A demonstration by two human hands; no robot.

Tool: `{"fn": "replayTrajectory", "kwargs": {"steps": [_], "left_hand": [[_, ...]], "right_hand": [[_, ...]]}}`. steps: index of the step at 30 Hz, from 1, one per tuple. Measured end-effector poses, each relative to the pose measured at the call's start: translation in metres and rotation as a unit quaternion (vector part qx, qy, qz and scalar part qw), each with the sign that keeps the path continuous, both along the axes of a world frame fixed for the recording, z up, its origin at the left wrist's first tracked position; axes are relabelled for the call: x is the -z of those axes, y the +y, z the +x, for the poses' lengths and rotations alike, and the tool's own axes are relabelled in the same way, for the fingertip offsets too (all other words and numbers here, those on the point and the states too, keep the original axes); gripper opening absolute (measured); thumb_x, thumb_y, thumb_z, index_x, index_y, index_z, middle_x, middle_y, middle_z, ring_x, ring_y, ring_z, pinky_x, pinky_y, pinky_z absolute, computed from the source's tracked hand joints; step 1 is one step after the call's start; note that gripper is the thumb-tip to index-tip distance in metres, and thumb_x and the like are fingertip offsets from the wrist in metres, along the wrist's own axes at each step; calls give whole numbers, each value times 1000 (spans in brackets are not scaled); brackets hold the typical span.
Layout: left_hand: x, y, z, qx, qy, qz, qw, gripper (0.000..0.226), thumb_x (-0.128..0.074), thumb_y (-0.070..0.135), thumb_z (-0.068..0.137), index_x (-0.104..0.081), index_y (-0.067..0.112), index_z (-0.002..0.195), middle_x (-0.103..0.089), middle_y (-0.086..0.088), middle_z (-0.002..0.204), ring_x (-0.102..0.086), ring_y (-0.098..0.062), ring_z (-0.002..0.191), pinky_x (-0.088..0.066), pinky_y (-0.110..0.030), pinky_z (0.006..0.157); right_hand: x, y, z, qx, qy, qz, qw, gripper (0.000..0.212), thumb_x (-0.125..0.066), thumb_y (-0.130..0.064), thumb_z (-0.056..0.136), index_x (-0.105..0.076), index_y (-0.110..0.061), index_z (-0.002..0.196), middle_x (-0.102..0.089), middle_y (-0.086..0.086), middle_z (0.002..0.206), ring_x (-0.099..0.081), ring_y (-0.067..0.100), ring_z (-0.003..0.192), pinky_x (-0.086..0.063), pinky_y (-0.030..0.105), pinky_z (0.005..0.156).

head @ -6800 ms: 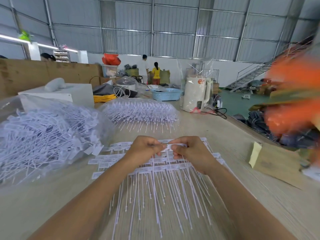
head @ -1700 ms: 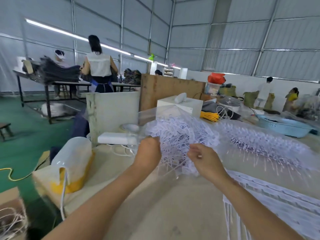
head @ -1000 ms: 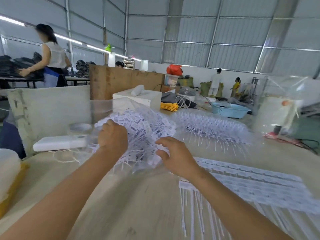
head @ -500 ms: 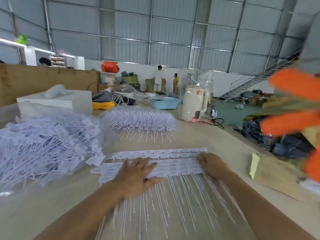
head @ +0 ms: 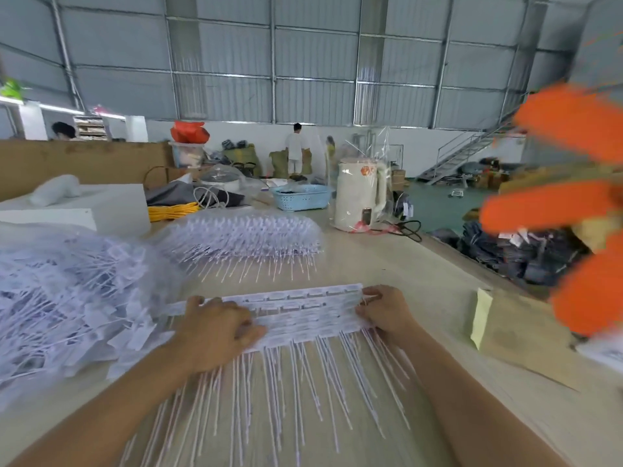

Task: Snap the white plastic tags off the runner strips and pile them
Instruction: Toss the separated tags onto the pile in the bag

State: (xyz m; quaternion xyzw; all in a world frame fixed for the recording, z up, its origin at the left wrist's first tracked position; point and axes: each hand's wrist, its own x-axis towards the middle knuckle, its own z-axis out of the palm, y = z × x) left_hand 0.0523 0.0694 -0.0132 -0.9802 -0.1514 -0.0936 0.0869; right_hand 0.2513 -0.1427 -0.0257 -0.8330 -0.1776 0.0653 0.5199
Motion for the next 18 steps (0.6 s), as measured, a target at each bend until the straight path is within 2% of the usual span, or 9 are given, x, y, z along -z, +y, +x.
{"fn": "replayTrajectory", "kwargs": {"steps": [3,6,8,11,14,16,18], "left_hand": [[11,-18,34,40,-25,-36,998,56,-27,66,90,-40,36,136,-39,11,143,-34,-11,131,-22,-34,107],[32,-32,48,70,-1,-102,992,55,-23,58,95,-23,38,146,-19,9,156,-16,-9,142,-11,-36,114],[36,-32,50,74,1,-113,991,56,-20,58,95,-20,38,147,-15,10,157,-14,-9,143,-10,-36,114],[34,-30,49,85,-19,-129,988,55,-25,58,95,-27,37,145,-23,11,155,-20,-8,141,-17,-34,115],[32,-33,47,96,-30,-124,987,51,-30,55,96,-36,35,142,-26,8,154,-24,-10,140,-21,-34,114],[29,-35,45,104,-38,-129,985,48,-35,54,95,-42,36,139,-30,4,152,-26,-14,139,-23,-36,112],[23,-34,44,122,-61,-118,984,46,-43,56,91,-54,34,130,-43,3,141,-35,-17,131,-29,-32,106]], "right_hand": [[2,3,4,33,29,44,998,47,-65,3,79,-54,3,125,-63,24,115,-63,33,98,-51,37,80],[6,3,6,38,8,46,998,37,-62,3,78,-63,6,114,-67,25,106,-65,29,89,-53,43,79],[6,1,6,42,-12,47,998,32,-61,3,78,-66,6,109,-68,25,103,-64,27,84,-53,47,80],[4,0,6,56,-33,71,995,40,-63,0,82,-62,-4,121,-68,16,105,-64,29,92,-54,40,82],[4,-1,5,61,-95,51,992,41,-64,-5,84,-60,-10,124,-63,4,91,-59,17,77,-47,24,66],[7,-4,5,53,-122,-28,991,42,-63,-9,86,-57,-10,128,-62,6,100,-59,20,86,-47,27,76],[6,-8,3,57,-164,-119,978,38,-61,-13,88,-58,-12,126,-59,12,115,-59,26,101,-45,32,87]]}}
